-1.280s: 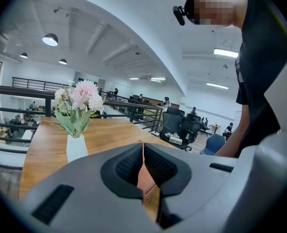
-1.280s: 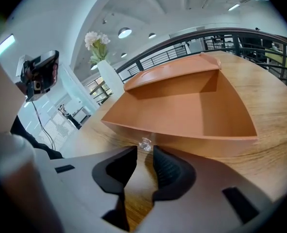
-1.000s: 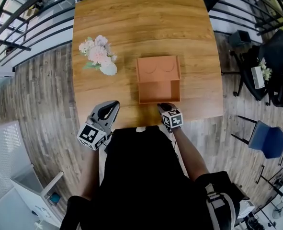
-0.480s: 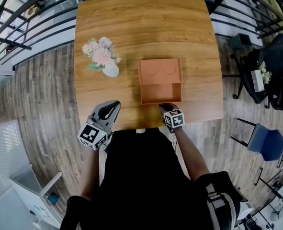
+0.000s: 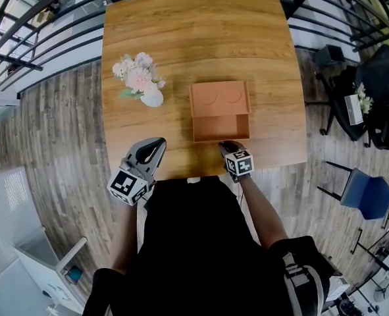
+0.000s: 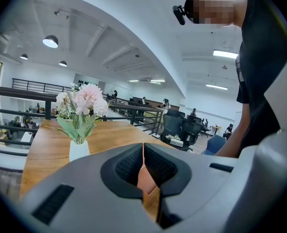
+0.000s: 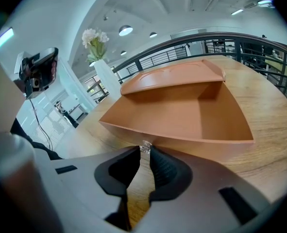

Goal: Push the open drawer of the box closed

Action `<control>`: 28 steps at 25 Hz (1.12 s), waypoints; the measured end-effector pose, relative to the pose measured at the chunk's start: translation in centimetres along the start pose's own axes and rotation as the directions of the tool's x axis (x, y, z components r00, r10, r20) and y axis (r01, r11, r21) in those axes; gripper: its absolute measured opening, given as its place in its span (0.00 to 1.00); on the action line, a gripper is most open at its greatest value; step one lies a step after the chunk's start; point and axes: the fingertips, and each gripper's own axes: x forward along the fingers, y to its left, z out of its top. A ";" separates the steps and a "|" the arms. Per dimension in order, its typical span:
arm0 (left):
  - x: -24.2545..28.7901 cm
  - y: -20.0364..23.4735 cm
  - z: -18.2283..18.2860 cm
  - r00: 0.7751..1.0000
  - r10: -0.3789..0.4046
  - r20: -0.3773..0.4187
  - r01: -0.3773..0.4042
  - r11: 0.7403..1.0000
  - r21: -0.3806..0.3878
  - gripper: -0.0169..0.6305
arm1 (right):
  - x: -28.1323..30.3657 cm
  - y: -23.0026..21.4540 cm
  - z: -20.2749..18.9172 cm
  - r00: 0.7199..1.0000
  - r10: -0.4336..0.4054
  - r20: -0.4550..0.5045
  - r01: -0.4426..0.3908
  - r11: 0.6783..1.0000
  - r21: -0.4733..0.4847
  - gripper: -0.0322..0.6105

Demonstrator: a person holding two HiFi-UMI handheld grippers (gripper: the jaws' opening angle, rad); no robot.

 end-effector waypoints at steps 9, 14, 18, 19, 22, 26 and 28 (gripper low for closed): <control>-0.1 -0.4 0.1 1.000 -0.004 0.004 0.004 1.000 0.002 0.07 | 0.3 -0.5 1.2 1.000 -0.016 0.023 0.015 1.000 0.014 0.17; -0.4 -0.5 -0.4 1.000 0.000 0.000 0.000 1.000 -0.003 0.07 | 0.7 -0.9 1.9 0.999 -0.020 0.035 0.019 1.000 0.017 0.17; -0.4 -0.8 -0.6 1.000 -0.003 -0.006 0.003 1.000 -0.007 0.07 | 1.1 -1.2 2.5 0.999 -0.026 0.040 0.026 0.999 0.019 0.17; -0.5 -0.7 -0.6 1.000 -0.002 -0.006 0.002 1.000 -0.009 0.07 | 1.2 -1.3 2.7 0.999 -0.029 0.042 0.028 0.999 0.019 0.17; -0.5 -0.8 -0.6 1.000 0.000 -0.007 0.000 1.000 -0.012 0.07 | 1.3 -1.6 3.3 0.998 -0.033 0.045 0.032 0.999 0.017 0.17; -0.6 -0.8 -0.5 1.000 0.002 -0.007 -0.002 1.000 -0.007 0.07 | 1.6 -1.8 3.9 0.998 -0.032 0.052 0.032 0.999 0.014 0.17; -0.5 -0.7 -0.5 1.000 0.001 -0.008 -0.001 1.000 -0.008 0.07 | 1.8 -2.0 4.3 0.998 -0.035 0.054 0.034 0.999 0.011 0.17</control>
